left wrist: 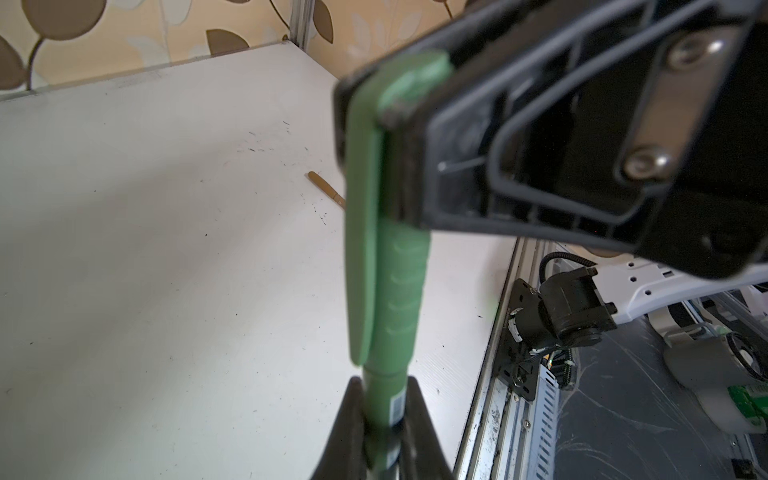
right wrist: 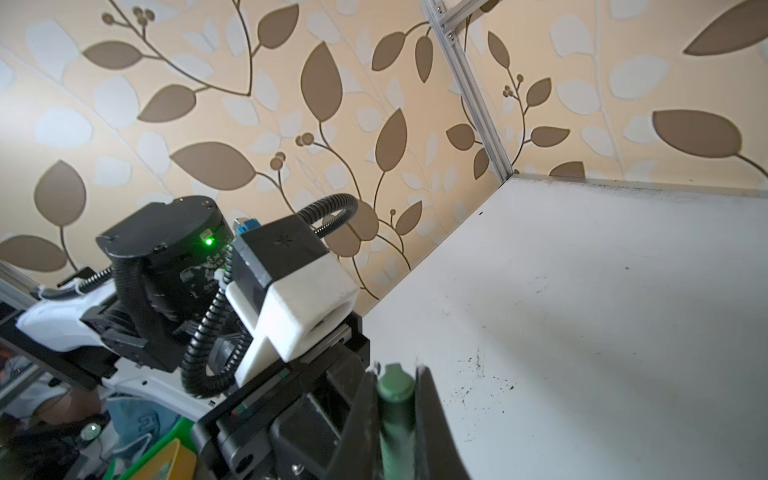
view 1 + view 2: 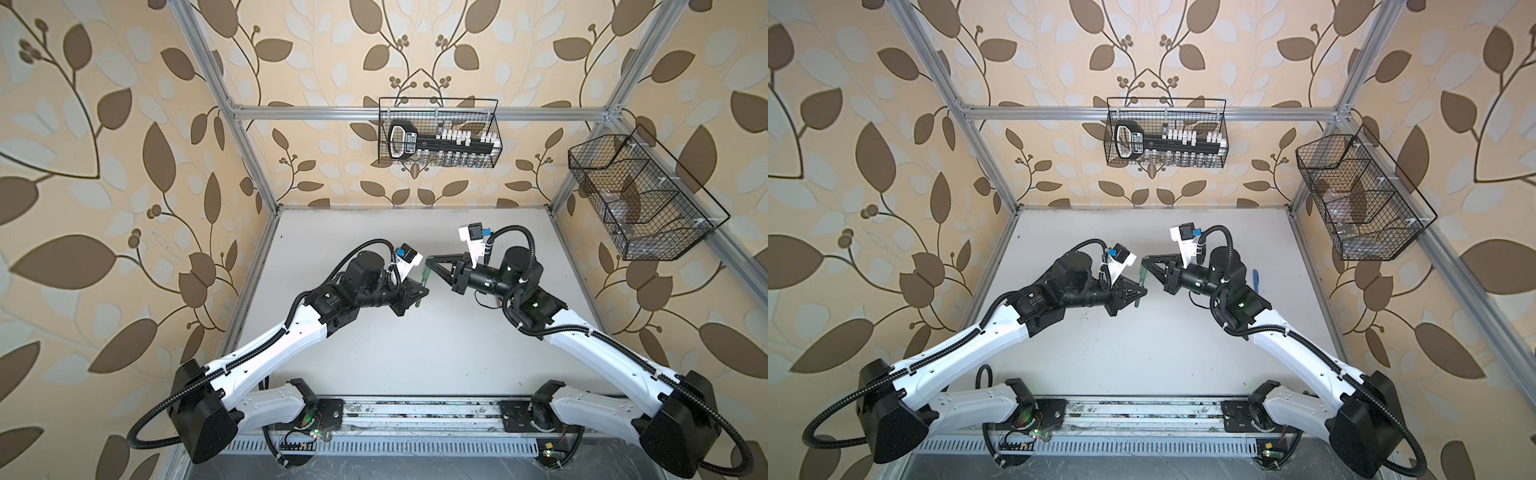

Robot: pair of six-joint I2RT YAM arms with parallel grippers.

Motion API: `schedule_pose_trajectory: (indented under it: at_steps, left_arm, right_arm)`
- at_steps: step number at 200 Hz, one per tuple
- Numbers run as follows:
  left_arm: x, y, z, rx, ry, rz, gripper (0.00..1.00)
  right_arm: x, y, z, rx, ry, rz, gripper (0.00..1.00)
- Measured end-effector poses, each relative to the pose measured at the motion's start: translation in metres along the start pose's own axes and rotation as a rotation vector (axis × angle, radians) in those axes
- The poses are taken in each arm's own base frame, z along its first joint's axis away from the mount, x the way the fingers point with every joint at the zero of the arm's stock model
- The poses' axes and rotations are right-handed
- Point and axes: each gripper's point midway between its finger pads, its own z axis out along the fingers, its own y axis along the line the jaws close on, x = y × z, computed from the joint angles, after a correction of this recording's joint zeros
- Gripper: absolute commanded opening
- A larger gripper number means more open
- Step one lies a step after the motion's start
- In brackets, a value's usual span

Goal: Insert the pens into the pen caps

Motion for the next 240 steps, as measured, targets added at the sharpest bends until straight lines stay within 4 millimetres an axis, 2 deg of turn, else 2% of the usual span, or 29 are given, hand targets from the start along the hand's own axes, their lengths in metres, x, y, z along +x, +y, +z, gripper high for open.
schedule_pose_trajectory:
  at_steps: [12, 23, 42, 76, 109, 145, 198, 240]
  left_arm:
    - [-0.023, -0.001, -0.003, 0.004, -0.063, 0.023, 0.00]
    - [-0.041, -0.005, -0.007, 0.018, -0.120, 0.046, 0.00]
    - [-0.055, -0.011, -0.012, 0.043, -0.169, 0.068, 0.00]
    - [-0.043, -0.015, -0.010, 0.078, -0.144, 0.050, 0.00]
    - [-0.025, -0.012, -0.006, 0.085, -0.103, 0.017, 0.00]
    - [-0.020, -0.014, -0.007, 0.098, -0.093, 0.001, 0.00]
    - [-0.018, -0.017, -0.008, 0.114, -0.085, -0.006, 0.00]
    - [-0.015, -0.016, -0.008, 0.113, -0.076, -0.010, 0.00]
  right_arm:
    - [0.013, 0.004, -0.004, -0.011, 0.041, 0.013, 0.46]
    - [0.020, 0.004, -0.007, -0.010, 0.066, 0.026, 0.47]
    - [0.018, -0.001, -0.015, 0.010, 0.064, 0.031, 0.47]
    - [0.008, -0.006, -0.021, 0.025, 0.050, 0.022, 0.48]
    - [-0.009, 0.003, -0.017, -0.003, 0.040, -0.006, 0.50]
    - [-0.024, 0.011, -0.010, -0.041, 0.027, -0.027, 0.50]
    - [-0.022, 0.003, 0.007, -0.060, 0.067, -0.010, 0.48]
    - [-0.027, 0.000, 0.011, -0.064, 0.071, -0.009, 0.47]
